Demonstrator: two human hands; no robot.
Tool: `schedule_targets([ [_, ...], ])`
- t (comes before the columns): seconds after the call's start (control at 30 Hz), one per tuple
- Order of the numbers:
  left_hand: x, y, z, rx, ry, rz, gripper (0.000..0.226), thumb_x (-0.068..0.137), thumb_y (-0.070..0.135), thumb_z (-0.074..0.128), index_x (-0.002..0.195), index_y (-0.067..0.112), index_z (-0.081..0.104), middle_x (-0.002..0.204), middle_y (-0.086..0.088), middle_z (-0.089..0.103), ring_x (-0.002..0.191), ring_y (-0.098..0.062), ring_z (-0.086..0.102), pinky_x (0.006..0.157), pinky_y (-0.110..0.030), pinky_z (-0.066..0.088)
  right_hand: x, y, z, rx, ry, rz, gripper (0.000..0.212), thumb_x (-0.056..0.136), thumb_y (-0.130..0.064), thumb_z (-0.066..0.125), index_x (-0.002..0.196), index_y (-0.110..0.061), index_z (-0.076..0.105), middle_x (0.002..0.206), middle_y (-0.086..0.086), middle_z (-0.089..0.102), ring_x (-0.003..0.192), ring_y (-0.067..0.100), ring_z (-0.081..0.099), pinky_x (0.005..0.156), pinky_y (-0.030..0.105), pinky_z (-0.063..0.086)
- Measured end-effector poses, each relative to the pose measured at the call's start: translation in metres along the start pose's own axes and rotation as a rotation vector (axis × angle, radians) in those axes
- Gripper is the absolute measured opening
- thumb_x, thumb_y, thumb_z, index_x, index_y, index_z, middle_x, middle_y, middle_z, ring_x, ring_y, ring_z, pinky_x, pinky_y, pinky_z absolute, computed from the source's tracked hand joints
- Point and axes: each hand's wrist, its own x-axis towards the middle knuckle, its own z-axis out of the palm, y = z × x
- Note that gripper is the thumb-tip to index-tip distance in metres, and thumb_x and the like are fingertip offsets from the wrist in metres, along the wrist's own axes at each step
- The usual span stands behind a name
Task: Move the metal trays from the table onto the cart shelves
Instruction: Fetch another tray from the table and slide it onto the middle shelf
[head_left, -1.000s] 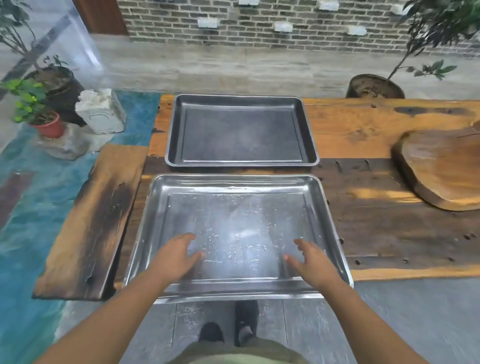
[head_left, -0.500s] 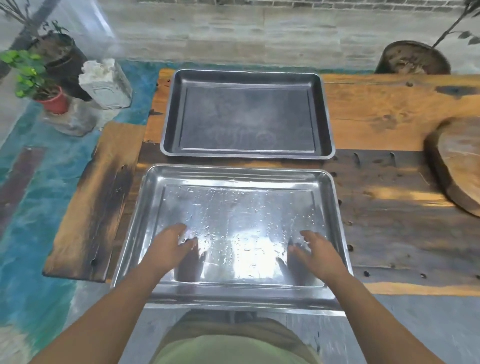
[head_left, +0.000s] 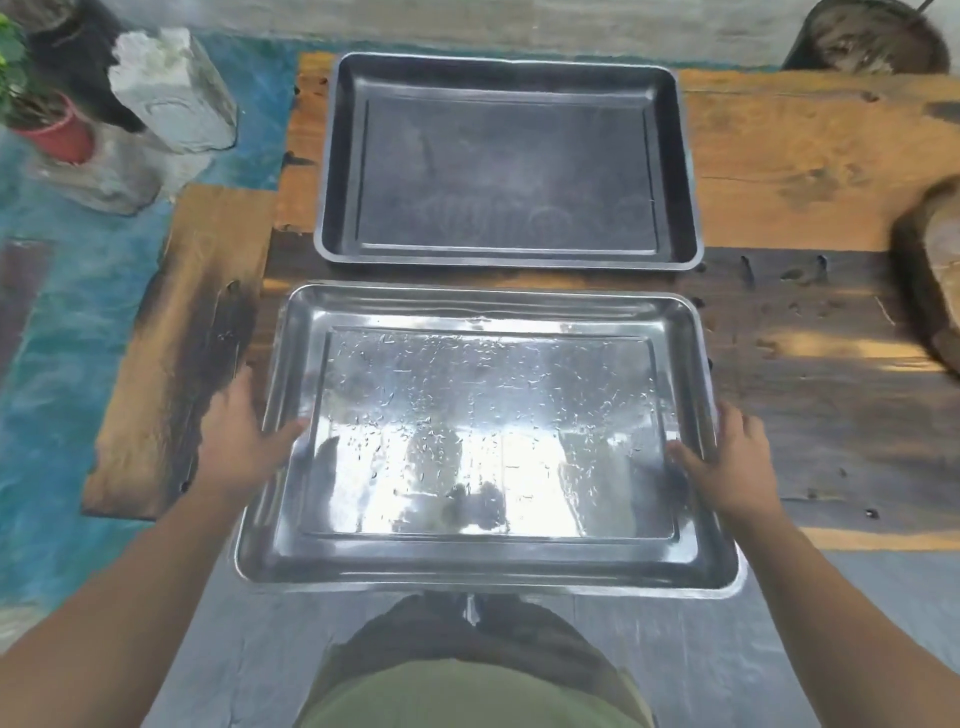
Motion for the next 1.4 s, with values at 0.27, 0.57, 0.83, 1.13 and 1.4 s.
schedule_targets([
  [0.27, 0.001, -0.036, 0.03, 0.009, -0.062, -0.224, 0.101, 0.077, 0.042, 0.079, 0.154, 0.023, 0.016, 0.161, -0.011, 0.01, 0.142, -0.044, 0.026, 0.113, -0.061, 0.027, 0.011, 0.035, 0.023, -0.051, -0.065, 0.177, 0.091, 0.081, -0.051, 0.07, 0.15, -0.009, 0.029, 0.154, 0.016, 0.03, 0.143, 0.031, 0.025, 0.116, 0.043, 0.025],
  [0.57, 0.007, -0.04, 0.036, -0.163, -0.078, -0.262, 0.093, 0.066, 0.051, 0.068, 0.147, 0.022, 0.034, 0.141, -0.021, 0.05, 0.123, -0.046, 0.053, 0.1, -0.062, 0.045, 0.017, 0.039, 0.032, -0.112, -0.033, 0.199, 0.072, 0.084, -0.042, 0.068, 0.138, 0.0, 0.047, 0.146, 0.019, 0.038, 0.135, 0.037, 0.035, 0.114, 0.047, 0.031],
  [0.83, 0.016, -0.036, 0.027, 0.089, -0.098, -0.168, 0.058, 0.083, 0.034, 0.073, 0.129, 0.001, 0.058, 0.134, -0.026, 0.052, 0.115, -0.045, 0.056, 0.097, -0.053, 0.048, 0.012, 0.038, 0.029, -0.075, -0.05, 0.153, 0.057, 0.084, -0.04, 0.066, 0.132, -0.012, 0.052, 0.15, 0.01, 0.028, 0.134, 0.039, 0.034, 0.111, 0.051, 0.034],
  [1.13, -0.003, -0.007, -0.019, 0.026, -0.058, -0.069, 0.035, 0.081, 0.019, 0.076, 0.114, 0.012, 0.069, 0.123, -0.016, 0.063, 0.11, -0.035, 0.061, 0.086, -0.039, 0.05, 0.023, 0.021, -0.019, 0.05, -0.085, 0.127, 0.042, 0.083, -0.023, 0.073, 0.122, -0.012, 0.063, 0.16, 0.02, 0.016, 0.149, 0.03, 0.017, 0.111, 0.043, 0.034],
  [1.4, -0.03, 0.032, -0.097, -0.165, 0.094, 0.038, 0.02, 0.078, 0.01, 0.079, 0.085, 0.019, 0.062, 0.078, -0.005, 0.066, 0.068, -0.02, 0.058, 0.059, -0.029, 0.043, 0.04, -0.048, -0.108, 0.103, -0.047, -0.007, 0.041, 0.082, -0.015, 0.073, 0.121, -0.009, 0.063, 0.14, 0.024, 0.045, 0.143, 0.034, 0.023, 0.107, 0.044, 0.035],
])
